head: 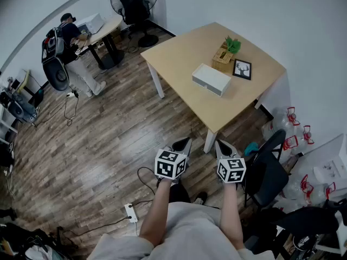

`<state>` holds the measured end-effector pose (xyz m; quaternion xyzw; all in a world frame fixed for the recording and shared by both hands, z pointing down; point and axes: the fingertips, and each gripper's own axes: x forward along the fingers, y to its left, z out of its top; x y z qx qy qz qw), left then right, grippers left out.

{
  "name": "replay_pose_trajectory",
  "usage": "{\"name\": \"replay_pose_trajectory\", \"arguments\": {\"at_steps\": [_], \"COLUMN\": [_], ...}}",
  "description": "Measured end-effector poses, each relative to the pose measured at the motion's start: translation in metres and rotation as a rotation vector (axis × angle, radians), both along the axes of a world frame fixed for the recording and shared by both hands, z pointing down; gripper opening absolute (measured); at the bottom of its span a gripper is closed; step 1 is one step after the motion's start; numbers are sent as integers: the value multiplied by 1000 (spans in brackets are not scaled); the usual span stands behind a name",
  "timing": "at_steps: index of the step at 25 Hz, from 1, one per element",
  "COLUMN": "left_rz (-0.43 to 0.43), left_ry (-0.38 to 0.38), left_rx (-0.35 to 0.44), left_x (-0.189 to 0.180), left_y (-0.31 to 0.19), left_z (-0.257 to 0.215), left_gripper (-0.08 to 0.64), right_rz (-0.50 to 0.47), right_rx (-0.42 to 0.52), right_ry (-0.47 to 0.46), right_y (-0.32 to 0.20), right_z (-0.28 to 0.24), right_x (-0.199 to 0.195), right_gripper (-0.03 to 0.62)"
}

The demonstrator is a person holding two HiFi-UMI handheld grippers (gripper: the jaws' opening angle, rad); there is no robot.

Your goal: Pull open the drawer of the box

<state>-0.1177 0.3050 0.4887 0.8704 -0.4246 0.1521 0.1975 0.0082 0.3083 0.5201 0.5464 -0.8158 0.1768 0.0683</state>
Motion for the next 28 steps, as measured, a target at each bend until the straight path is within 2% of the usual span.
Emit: {"name": "replay_pose_trajectory", "arguments": {"at_steps": [9,14,17,21,28], "left_rz": [-7,-13,-5,-18,-2], "left_ry": [8,21,16,23,17], "left_rx": [17,19,13,4,-3], "left_x": [10,16,20,17,24], "left_y": [0,0,3,-2,-39], "left_z": [-5,-6,-3,4,16], "left_gripper": [52,52,52,52,52], "right_rz": [-27,-4,7,15,-9], "right_rx": [8,36,67,120,84], "right_ry": [4,-15,-70,-209,-126], "right_y": [-3,-6,-6,-7,-37], "right_z": [-1,-8,-15,-26,-10], "right_x": [6,19,29,39,44], "right_gripper": [2,2,2,2,2]}}
